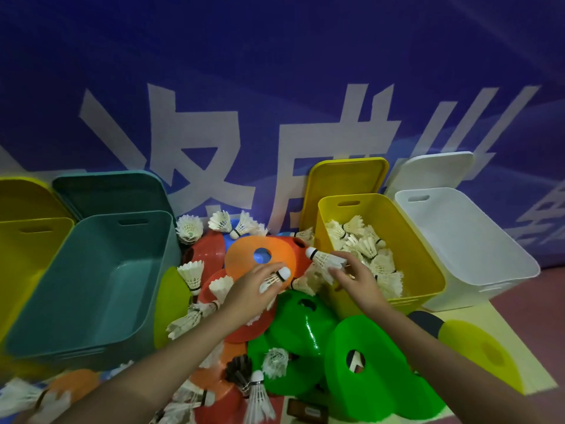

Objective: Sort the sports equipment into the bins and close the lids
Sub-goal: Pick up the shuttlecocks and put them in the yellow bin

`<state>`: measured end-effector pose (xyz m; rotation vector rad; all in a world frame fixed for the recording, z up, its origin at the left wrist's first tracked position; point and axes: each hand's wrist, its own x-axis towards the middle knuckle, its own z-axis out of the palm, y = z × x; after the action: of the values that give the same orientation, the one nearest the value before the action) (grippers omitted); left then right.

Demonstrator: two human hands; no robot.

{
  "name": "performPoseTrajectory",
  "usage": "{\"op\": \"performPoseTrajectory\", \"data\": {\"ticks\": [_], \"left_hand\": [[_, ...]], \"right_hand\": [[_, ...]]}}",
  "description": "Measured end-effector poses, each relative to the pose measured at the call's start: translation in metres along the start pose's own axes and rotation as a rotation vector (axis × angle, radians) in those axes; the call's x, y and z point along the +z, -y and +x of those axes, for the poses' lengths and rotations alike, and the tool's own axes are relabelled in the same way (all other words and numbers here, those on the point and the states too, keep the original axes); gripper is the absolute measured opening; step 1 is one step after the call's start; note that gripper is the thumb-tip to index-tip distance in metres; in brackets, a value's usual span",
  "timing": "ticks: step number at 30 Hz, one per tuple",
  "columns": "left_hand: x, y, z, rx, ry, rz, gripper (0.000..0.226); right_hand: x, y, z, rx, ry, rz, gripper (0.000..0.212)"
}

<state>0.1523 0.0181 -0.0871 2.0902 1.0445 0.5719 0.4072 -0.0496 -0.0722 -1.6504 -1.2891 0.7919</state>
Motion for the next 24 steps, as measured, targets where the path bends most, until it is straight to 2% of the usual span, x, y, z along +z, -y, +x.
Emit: {"op": "performPoseTrajectory", "data": {"ticks": [5,9,12,15,17,19,21,24], "left_hand": [[0.032,-0.048,0.047,0.053,-0.042,-0.153,0.039],[0.06,-0.085,0.094,0.032,-0.055,-0.184,0.042],[0.082,-0.114,0.126,-0.02,-0.015,-0.128,0.041],[0.109,-0.128,0.15,-0.095,0.108,-0.021,0.043],[0.124,-0.124,0.161,-0.152,0.191,0.074,0.044],[0.135,-0.116,0.169,-0.167,0.241,0.316,0.042],[0.14,-0.109,0.172,-0.113,0.276,0.619,0.04],[0.145,-0.106,0.169,0.013,0.354,0.886,0.036]], "right_hand": [[-0.038,-0.015,0.018,-0.017,-0.16,-0.029,0.031],[-0.094,-0.035,0.034,0.032,-0.279,-0.207,0.039],[-0.131,-0.047,0.042,-0.002,-0.305,-0.379,0.041],[-0.153,-0.065,0.052,-0.021,-0.248,-0.479,0.044],[-0.158,-0.078,0.057,-0.037,-0.203,-0.517,0.052],[-0.161,-0.085,0.062,-0.056,-0.182,-0.524,0.055],[-0.164,-0.087,0.068,-0.079,-0.163,-0.502,0.052],[-0.168,-0.091,0.081,-0.105,-0.146,-0.48,0.048]]}}
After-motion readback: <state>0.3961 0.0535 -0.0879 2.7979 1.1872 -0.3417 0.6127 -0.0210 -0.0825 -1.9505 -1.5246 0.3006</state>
